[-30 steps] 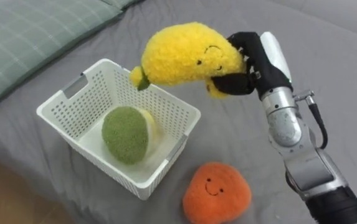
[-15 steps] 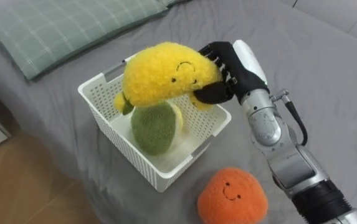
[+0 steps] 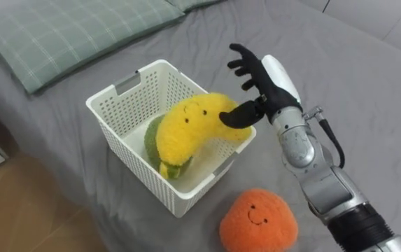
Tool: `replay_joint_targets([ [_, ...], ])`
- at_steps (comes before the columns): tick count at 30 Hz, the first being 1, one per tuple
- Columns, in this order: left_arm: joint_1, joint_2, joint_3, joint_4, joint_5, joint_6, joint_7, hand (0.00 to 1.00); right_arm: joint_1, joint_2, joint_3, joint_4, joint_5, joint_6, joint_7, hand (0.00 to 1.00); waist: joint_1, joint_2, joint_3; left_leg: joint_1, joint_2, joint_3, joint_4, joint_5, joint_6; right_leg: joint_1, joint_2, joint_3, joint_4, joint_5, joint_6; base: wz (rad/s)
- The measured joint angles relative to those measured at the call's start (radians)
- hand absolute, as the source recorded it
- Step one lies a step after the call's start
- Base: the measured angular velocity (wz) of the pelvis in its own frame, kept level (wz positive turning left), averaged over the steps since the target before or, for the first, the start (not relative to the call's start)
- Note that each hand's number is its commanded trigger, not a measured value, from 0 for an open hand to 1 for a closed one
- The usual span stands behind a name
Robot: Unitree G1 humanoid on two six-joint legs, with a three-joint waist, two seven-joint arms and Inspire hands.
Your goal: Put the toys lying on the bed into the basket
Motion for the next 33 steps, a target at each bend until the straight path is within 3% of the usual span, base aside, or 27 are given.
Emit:
replay_joint_targets([
  [27, 0.003, -0.005, 0.017, 0.000, 0.000, -0.002, 0.019, 0.00, 0.001, 0.000, -0.002, 0.001, 0.011, -0.006, -0.014, 0.00, -0.018, -0.002, 0.0009, 0.010, 0.005, 0.022, -0.005, 0.000, 0.000, -0.004, -0.001, 0.022, 0.007, 0.000, 0.000, -0.01],
  [33, 0.004, -0.008, 0.018, 0.000, -0.001, -0.007, 0.019, 0.00, 0.040, 0.001, -0.017, 0.035, 0.105, -0.025, -0.054, 0.00, -0.022, 0.008, 0.0074, 0.017, 0.003, 0.023, -0.004, -0.001, 0.002, 0.006, -0.003, 0.016, 0.007, 0.000, 0.000, 0.00],
])
